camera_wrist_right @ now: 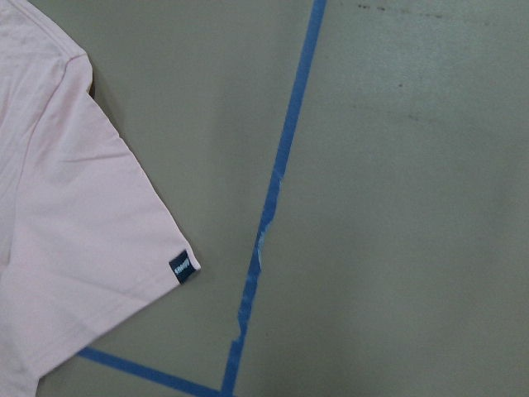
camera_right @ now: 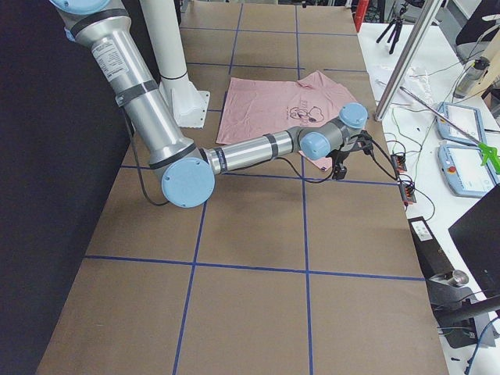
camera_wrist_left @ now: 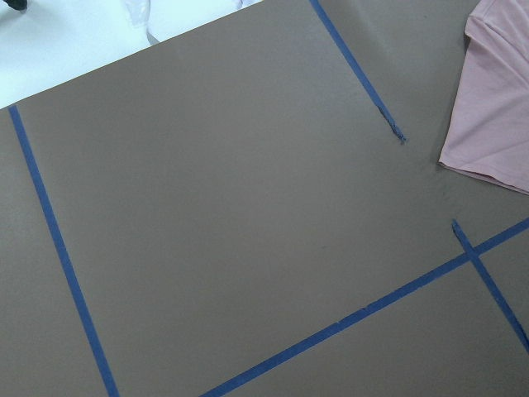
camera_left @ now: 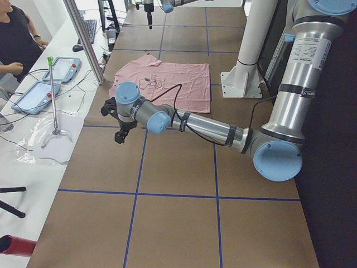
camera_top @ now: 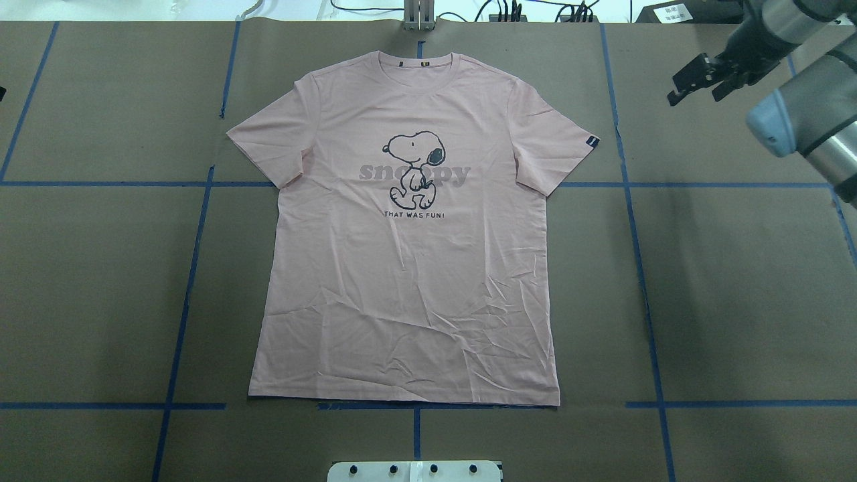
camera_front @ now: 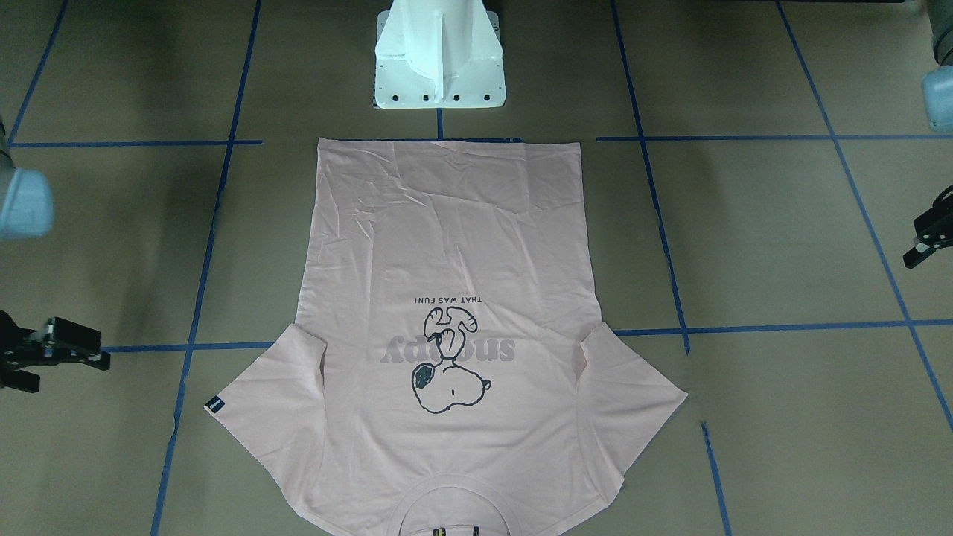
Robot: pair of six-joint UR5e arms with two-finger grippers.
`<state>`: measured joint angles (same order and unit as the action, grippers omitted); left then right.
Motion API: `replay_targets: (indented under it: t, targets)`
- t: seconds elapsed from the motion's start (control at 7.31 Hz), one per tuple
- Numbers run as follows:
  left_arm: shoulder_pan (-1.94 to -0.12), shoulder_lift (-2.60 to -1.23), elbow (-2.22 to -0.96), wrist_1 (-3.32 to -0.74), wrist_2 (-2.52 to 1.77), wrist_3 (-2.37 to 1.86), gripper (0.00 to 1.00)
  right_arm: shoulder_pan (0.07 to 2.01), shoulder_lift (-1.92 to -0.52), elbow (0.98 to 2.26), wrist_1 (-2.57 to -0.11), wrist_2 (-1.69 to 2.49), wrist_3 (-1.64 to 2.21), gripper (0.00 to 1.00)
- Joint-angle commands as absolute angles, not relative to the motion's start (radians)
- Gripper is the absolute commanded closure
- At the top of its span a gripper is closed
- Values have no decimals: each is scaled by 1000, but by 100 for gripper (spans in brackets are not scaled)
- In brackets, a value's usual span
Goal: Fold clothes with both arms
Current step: 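Move the right gripper over the pink shirt's sleeve nearest it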
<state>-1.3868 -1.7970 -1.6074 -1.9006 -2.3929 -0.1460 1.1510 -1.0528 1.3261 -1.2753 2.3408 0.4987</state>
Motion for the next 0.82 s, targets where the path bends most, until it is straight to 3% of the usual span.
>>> replay_targets:
  t: [0.0,0.14,0.68]
  targets:
    - [-1373,-1806,-1597,-1952,-2391,-230,0,1011,-1002,1214,-1033,2127,812,0]
    - [-1370,-1809,-1594,-1954,-2391,-235,0,981,-956,1109,-935,2120,834,0]
    - [-1370,-1809,-1605,-1962,-2395,-293,0,934,-953,1089,-939,2085,825,4]
